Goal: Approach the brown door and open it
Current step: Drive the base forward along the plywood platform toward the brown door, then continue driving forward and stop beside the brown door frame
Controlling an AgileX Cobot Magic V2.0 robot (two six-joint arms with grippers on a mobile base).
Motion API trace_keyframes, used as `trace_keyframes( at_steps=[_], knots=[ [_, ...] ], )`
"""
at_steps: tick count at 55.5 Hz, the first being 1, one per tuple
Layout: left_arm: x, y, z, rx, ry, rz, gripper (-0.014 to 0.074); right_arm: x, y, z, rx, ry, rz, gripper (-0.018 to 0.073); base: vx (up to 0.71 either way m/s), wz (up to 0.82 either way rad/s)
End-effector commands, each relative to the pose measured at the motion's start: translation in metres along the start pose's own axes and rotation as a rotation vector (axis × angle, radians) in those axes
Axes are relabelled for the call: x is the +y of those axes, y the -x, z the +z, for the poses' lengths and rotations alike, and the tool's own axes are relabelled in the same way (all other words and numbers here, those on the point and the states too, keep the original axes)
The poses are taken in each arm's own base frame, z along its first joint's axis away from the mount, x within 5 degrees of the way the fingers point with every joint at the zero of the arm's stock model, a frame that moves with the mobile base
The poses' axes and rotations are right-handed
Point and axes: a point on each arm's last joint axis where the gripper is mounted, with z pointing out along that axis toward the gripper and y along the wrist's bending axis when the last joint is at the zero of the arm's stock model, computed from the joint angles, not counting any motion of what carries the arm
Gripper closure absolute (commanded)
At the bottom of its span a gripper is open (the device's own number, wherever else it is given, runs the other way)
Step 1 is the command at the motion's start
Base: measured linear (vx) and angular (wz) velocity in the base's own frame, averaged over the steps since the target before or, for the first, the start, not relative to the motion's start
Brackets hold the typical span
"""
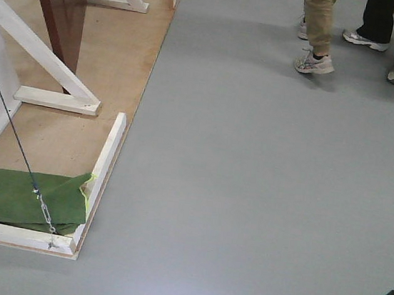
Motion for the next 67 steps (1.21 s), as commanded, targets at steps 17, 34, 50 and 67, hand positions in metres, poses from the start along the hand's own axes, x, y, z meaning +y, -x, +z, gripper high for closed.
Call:
trace_keyframes(
  at_steps=[17,34,50,67],
  knots=[
    [-0.0017,0.0135,-0.0024,-0.106,-0.016,-0.009,0.0600,-0.0003,0.0060,-0.0008,-0.086,-0.005,-0.010,0.0559,0.17,-0.02],
    [-0.0017,0.0135,-0.0024,-0.106,-0.016,-0.009,0.0600,-0.0003,0.0060,-0.0008,-0.086,-0.005,-0.010,0.0559,0.18,-0.08],
    [-0.0017,0.0135,-0.0024,-0.106,-0.016,-0.009,0.0600,-0.0003,0.0060,-0.0008,-0.086,-0.005,-0.010,0.0559,0.18,-0.13],
    [-0.0017,0.0135,-0.0024,-0.106,-0.016,-0.009,0.0600,-0.0003,0.0060,-0.0008,-0.086,-0.005,-0.010,0.0559,0.18,-0.09]
  ],
)
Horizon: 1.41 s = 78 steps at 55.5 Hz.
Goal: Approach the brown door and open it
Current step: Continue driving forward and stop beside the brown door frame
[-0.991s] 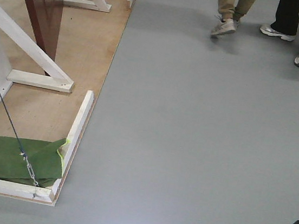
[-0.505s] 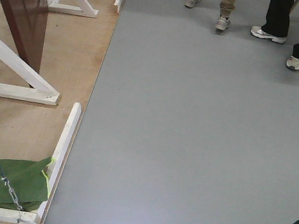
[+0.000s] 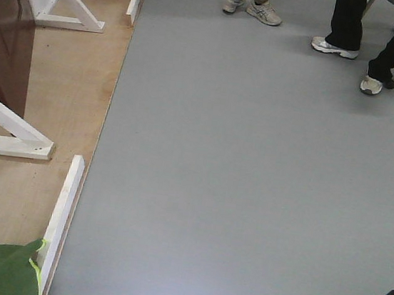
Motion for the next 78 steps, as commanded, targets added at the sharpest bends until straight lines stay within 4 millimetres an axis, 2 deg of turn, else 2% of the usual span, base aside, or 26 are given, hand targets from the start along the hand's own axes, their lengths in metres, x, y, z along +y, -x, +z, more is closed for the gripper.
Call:
trace_keyframes(
  at_steps=[1,78],
  knots=[
    [-0.0017,0.0135,-0.0024,-0.106,-0.016,-0.009,0.0600,-0.0003,0.0060,-0.0008,-0.086,-0.005,-0.010,0.0559,0.19,-0.05],
    [-0.0017,0.0135,-0.0024,-0.106,-0.016,-0.009,0.0600,-0.0003,0.0060,-0.0008,-0.086,-0.005,-0.010,0.0559,0.25,0.03]
  ],
)
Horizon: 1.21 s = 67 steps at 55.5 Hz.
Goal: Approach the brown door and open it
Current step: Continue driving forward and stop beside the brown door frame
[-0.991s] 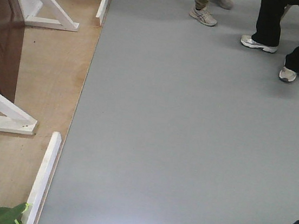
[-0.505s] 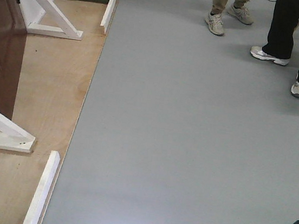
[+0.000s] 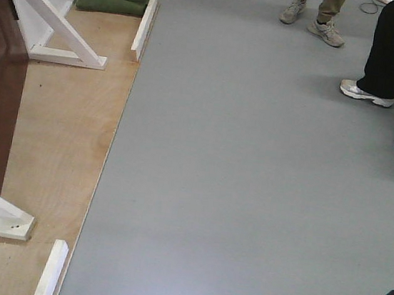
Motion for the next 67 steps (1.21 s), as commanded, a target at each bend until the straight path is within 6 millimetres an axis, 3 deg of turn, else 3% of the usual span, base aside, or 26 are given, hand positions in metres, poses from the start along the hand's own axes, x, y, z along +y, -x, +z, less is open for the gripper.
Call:
trace_keyframes(
  at_steps=[1,67],
  knots=[
    [-0.0017,0.0136,-0.0025,-0.107,-0.017,-0.009,0.0600,-0.0003,0.0060,-0.0008,-0.086,-0.005,-0.010,0.0559,0.34,-0.02],
    [-0.0017,0.0136,-0.0024,-0.106,-0.017,-0.009,0.0600,-0.0003,0.0060,-0.0008,-0.086,-0.005,-0.010,0.0559,0.25,-0.02]
  ],
)
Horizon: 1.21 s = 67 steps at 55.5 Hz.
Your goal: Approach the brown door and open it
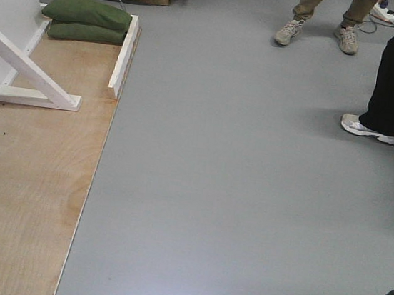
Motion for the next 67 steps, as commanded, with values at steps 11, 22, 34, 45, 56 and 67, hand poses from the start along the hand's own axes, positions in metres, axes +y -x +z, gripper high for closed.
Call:
trace_keyframes(
  at_steps=[11,22,34,45,56,67],
  knots=[
    [-0.0017,0.0136,-0.0024,-0.106,-0.017,-0.009,0.0600,-0.0003,0.0060,-0.0008,-0.086,-0.005,-0.010,0.0559,0.14,-0.01],
    [-0.0017,0.0136,-0.0024,-0.106,-0.017,-0.009,0.0600,-0.0003,0.0060,-0.0008,-0.086,-0.005,-0.010,0.0559,0.12,0.01],
    [-0.0017,0.0136,-0.0024,-0.106,-0.017,-0.009,0.0600,-0.0003,0.0060,-0.0008,-0.086,-0.005,-0.010,0.0559,0.09,0.01],
    [-0.0017,0.0136,-0.0024,-0.106,-0.017,-0.009,0.0600,-0.0003,0.0060,-0.0008,-0.086,-0.005,-0.010,0.0559,0.07,0.02],
    [-0.0017,0.0136,-0.0024,-0.106,-0.017,-0.009,0.0600,-0.0003,0.0060,-0.0008,-0.086,-0.005,-0.010,0.0559,0.06,0.02],
    [-0.0017,0.0136,-0.0024,-0.106,-0.017,-0.009,0.0600,-0.0003,0.0060,-0.0008,-0.086,-0.005,-0.010,0.0559,0.06,0.01]
  ],
)
